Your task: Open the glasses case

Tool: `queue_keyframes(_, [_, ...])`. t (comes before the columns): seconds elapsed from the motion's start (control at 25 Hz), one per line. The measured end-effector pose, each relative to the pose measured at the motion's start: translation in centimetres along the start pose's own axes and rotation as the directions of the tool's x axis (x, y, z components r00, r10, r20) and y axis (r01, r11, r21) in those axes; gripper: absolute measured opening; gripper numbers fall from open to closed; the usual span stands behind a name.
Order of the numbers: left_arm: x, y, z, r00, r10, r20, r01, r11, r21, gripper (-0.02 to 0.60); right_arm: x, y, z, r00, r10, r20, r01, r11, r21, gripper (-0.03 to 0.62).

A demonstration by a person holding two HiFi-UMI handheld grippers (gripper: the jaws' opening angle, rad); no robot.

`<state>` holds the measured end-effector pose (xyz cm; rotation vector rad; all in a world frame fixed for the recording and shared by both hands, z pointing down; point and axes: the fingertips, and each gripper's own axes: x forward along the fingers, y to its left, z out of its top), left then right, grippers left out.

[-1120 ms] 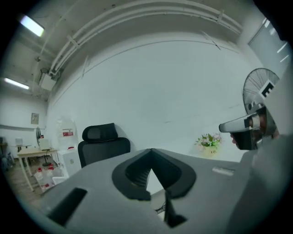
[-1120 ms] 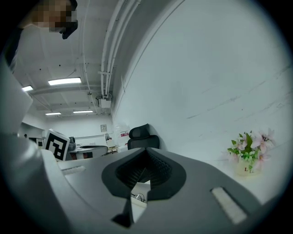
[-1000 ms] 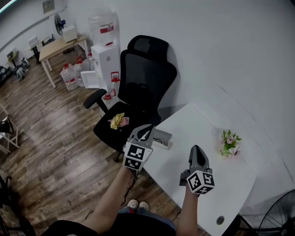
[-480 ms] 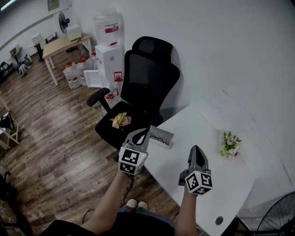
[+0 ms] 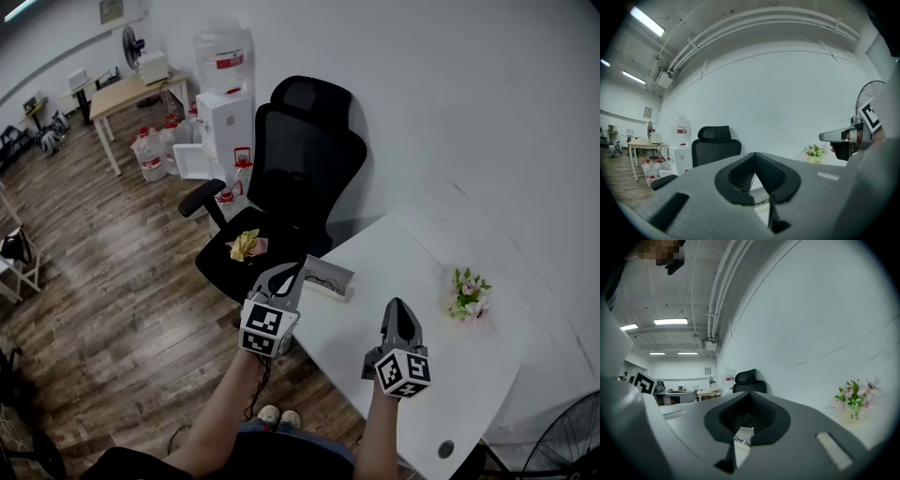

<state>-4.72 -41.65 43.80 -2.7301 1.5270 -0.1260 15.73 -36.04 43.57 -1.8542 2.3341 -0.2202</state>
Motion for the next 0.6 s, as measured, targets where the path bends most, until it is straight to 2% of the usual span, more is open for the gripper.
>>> queue_keyframes(0.6, [-0.44, 0.47, -0.48, 1.0, 0.01, -0.012, -0.01, 1.0, 0.007, 0.008, 0.46, 0.71, -0.46, 1.0, 0.019, -0.011, -0.019, 1.0, 0.0, 0.008])
